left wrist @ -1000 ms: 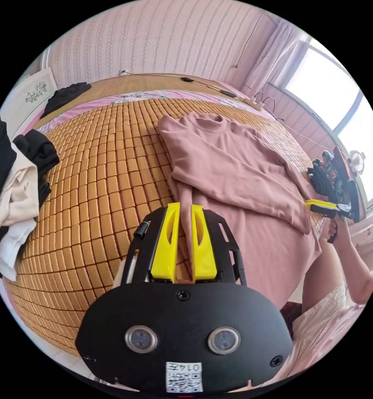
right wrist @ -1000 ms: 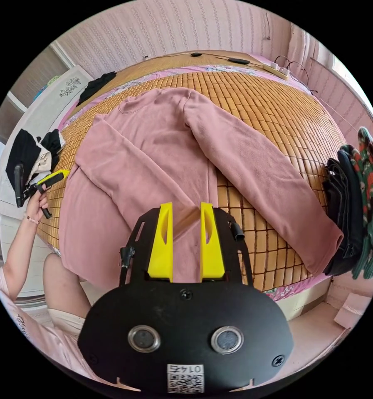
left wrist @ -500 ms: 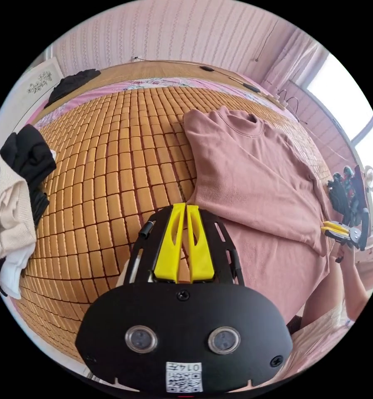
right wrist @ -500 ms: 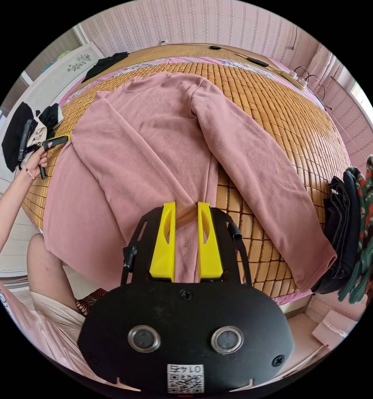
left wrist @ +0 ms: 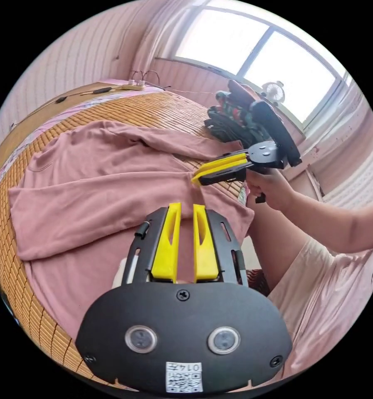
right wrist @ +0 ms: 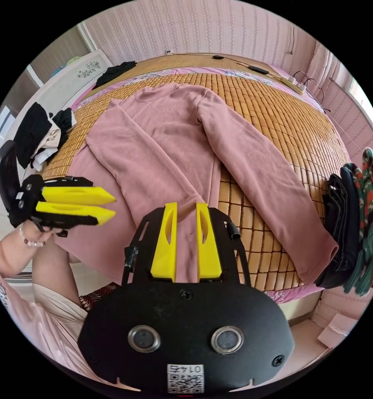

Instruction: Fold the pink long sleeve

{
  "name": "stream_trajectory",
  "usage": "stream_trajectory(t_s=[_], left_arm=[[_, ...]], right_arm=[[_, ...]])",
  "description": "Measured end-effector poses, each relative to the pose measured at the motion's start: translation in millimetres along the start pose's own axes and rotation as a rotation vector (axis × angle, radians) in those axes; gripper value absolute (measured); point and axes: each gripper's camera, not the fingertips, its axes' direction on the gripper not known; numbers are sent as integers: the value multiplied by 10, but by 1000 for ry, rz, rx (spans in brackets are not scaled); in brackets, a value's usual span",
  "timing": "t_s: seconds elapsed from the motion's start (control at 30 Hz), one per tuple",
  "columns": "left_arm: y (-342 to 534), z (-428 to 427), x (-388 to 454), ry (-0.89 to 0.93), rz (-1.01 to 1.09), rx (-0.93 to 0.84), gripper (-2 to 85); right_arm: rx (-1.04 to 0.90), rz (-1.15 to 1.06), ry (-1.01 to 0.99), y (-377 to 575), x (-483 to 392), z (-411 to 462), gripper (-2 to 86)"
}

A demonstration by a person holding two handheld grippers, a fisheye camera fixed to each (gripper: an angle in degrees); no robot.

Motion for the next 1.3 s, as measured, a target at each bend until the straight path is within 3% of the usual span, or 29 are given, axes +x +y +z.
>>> stream_trajectory(t_s=[0.1, 0.27, 0.33, 0.5, 0.6, 0.67, 0.77, 0.83, 0.97, 1.3], left_arm=[[-288, 529, 163, -17, -31, -217, 49], [-544, 381, 402, -66, 22, -187, 0], [-587, 524, 460, -88, 45, -259, -5], [-726, 519, 411, 32, -69, -239, -6], [-817, 358, 469, 95, -81, -198, -7], [-904, 225, 545, 146, -60, -157, -9], [-1105, 60, 699, 148, -22, -122, -9], [-1256, 33, 809, 106, 18, -130, -8], [-1646, 166, 1050, 29, 101, -187, 1], [-2719, 843, 1600, -79, 170, -225, 63]], right_arm=[[-41, 8, 7, 57, 133, 94, 60], [-17, -20, -27, 225, 342, 71, 48], [16, -4, -64, 325, 437, 79, 46], [103, 88, -224, 627, 763, 38, 26], [251, 148, -123, 910, 915, -204, 14], [386, 215, 86, 1148, 1113, -448, 21], [426, 375, 420, 1366, 1453, -596, 84], [395, 497, 529, 1497, 1655, -582, 103], [406, 641, 485, 1759, 1929, -450, 110], [422, 709, 528, 2045, 2115, -356, 60]])
